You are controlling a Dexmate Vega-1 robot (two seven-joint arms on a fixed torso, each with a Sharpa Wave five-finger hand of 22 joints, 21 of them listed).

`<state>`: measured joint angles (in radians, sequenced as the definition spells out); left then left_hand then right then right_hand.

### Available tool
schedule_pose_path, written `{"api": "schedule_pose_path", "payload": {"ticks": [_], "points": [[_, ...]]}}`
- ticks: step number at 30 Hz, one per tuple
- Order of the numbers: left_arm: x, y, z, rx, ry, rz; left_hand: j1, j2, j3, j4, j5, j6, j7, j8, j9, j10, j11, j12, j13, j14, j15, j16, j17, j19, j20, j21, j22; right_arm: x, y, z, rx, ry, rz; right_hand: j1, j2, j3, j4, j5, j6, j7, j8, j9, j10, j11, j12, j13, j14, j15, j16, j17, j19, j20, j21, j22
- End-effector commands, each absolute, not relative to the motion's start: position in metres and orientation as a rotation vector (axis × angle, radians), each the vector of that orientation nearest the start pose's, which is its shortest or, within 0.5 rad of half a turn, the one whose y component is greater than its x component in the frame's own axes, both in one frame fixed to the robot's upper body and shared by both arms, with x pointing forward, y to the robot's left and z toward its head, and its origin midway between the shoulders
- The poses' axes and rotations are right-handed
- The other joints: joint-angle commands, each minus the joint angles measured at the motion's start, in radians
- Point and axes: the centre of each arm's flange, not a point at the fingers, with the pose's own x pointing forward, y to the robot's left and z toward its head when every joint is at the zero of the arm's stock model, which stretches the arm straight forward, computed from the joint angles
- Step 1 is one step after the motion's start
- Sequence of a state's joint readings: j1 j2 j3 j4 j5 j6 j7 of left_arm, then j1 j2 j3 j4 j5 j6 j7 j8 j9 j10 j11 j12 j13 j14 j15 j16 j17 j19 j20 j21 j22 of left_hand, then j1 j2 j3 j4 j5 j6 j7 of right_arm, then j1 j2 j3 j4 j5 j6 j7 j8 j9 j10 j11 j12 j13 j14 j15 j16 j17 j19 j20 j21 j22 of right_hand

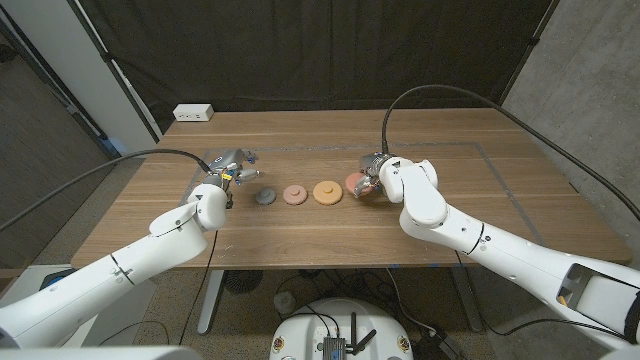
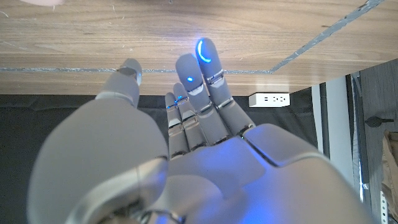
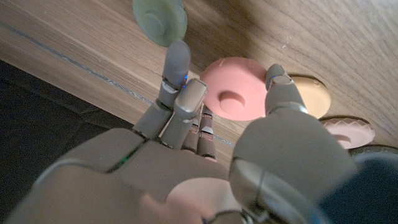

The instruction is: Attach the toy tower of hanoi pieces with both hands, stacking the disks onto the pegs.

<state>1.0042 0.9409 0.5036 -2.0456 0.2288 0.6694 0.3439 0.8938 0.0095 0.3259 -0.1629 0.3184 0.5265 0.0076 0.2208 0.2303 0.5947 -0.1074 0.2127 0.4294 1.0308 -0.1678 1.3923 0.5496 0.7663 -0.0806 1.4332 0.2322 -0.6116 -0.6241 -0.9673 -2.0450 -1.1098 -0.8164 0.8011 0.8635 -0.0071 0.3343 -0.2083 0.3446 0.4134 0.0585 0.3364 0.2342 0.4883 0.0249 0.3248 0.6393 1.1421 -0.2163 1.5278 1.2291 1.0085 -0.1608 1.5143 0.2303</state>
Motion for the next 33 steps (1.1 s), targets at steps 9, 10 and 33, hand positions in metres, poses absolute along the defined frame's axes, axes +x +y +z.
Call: {"api": "schedule_pose_path", "payload": {"ticks": [9, 10, 33], "points": [[0.548, 0.305, -0.019, 1.130, -0.410, 0.373, -0.002, 0.003, 0.009, 0.000, 0.004, 0.006, -0.002, -0.006, 0.005, 0.013, -0.001, 0.000, 0.002, 0.003, -0.052, 0.006, -0.001, -0.008, -0.125, 0.022, -0.007, 0.535, -0.088, 0.001, -1.729, -0.210, 0.129, 0.034, 0.067, 0.058, 0.048, 0.010, 0.138, -0.131, 0.002, 0.005, 0.199, -0.188, 0.001, 0.009, 0.014, -0.001, 0.010, 0.003, 0.010, -0.059, 0.007, 0.003], [0.548, 0.306, -0.020, 1.129, -0.411, 0.374, -0.002, 0.003, 0.010, 0.000, 0.004, 0.006, -0.003, -0.006, 0.005, 0.013, -0.001, 0.000, 0.002, 0.005, -0.052, 0.008, 0.001, -0.008, -0.125, 0.023, -0.007, 0.534, -0.087, 0.001, -1.730, -0.212, 0.130, 0.034, 0.067, 0.059, 0.048, 0.010, 0.139, -0.131, 0.003, 0.005, 0.199, -0.188, 0.001, 0.009, 0.014, -0.001, 0.010, 0.003, 0.010, -0.059, 0.007, 0.003], [0.548, 0.313, -0.023, 1.128, -0.422, 0.379, -0.001, 0.004, 0.017, -0.001, 0.006, 0.015, -0.007, -0.005, 0.006, 0.022, -0.007, 0.001, 0.001, 0.007, -0.052, 0.011, 0.006, -0.010, -0.125, 0.041, -0.014, 0.530, -0.055, 0.005, -1.792, -0.310, 0.184, 0.040, 0.065, 0.074, 0.044, 0.020, 0.137, -0.131, -0.001, 0.007, 0.194, -0.191, -0.011, 0.015, 0.019, -0.001, 0.016, 0.004, 0.011, -0.059, 0.005, 0.000]]}}
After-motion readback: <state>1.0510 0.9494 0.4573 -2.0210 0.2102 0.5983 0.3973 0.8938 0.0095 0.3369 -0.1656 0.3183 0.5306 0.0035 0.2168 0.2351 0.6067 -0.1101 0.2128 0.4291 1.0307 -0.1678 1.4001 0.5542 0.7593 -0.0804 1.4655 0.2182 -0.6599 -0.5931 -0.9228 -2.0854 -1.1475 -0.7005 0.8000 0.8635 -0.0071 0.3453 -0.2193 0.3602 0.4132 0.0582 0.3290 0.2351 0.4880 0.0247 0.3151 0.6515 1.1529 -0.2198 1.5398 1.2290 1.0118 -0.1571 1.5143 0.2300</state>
